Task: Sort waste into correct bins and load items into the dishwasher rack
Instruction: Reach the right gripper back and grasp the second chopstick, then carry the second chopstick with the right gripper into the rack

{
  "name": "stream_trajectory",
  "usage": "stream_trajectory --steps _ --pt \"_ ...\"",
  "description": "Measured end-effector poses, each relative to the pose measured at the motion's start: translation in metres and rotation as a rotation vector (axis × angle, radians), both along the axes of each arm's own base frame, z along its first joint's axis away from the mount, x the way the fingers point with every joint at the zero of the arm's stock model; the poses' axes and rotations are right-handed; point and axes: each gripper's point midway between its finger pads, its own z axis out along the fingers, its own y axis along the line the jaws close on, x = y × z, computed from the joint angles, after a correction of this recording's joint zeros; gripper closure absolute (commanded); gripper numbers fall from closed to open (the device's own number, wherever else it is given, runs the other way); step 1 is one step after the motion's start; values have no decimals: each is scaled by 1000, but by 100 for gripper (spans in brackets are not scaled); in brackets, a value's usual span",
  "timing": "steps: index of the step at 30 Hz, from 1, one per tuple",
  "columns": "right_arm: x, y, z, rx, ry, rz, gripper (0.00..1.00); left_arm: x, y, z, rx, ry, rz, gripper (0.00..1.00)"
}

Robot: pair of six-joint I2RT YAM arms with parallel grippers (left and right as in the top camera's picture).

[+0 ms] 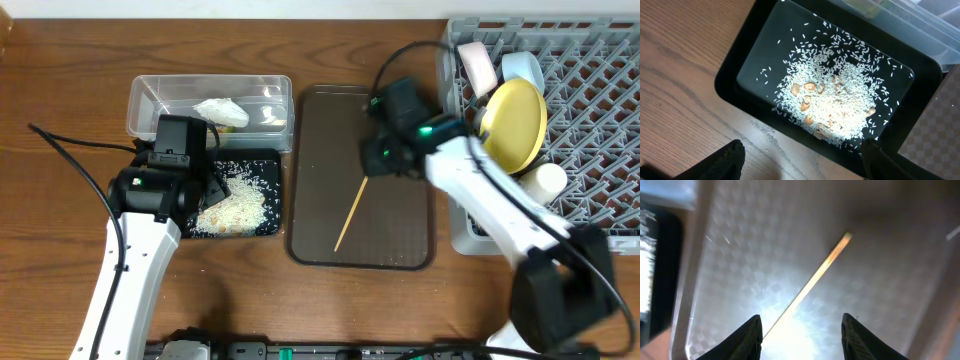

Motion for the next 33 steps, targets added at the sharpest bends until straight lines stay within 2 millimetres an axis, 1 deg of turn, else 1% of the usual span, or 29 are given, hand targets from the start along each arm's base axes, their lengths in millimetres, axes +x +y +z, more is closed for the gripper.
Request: stream_trajectory --steps 1,5,11,13,15,16,19,22,23,27,29,30,33 --pt "-5 3 -11 -14 33 -14 51 0 0 0 0 0 0 22" --pt "-19 10 -43 -54 122 -57 52 0 0 0 0 0 0 22" --pt "-28 16 -73 -87 186 -111 53 0 0 0 0 0 0 22" --pt "-29 14 -81 -104 200 -127 61 0 0 0 0 0 0 22" --pt "-30 12 -87 -119 208 -140 74 0 0 0 0 0 0 22" --pt "-29 11 -87 -120 207 -146 80 0 0 0 0 0 0 22" --pt "-29 8 -87 -136 202 -167 91 0 0 0 0 0 0 22" --pt "-28 4 -87 -154 195 -178 95 0 0 0 0 0 0 22" --pt "-27 1 -87 -163 192 -183 98 0 0 0 0 0 0 22" --pt "-21 -12 -81 -182 179 -202 99 0 0 0 0 0 0 22" --pt "-14 -24 -71 -178 159 -210 99 0 0 0 0 0 0 23" --pt "-10 -31 -62 -174 145 -211 99 0 0 0 0 0 0 22" --pt "4 -56 -26 -151 74 -220 99 0 0 0 0 1 0 22"
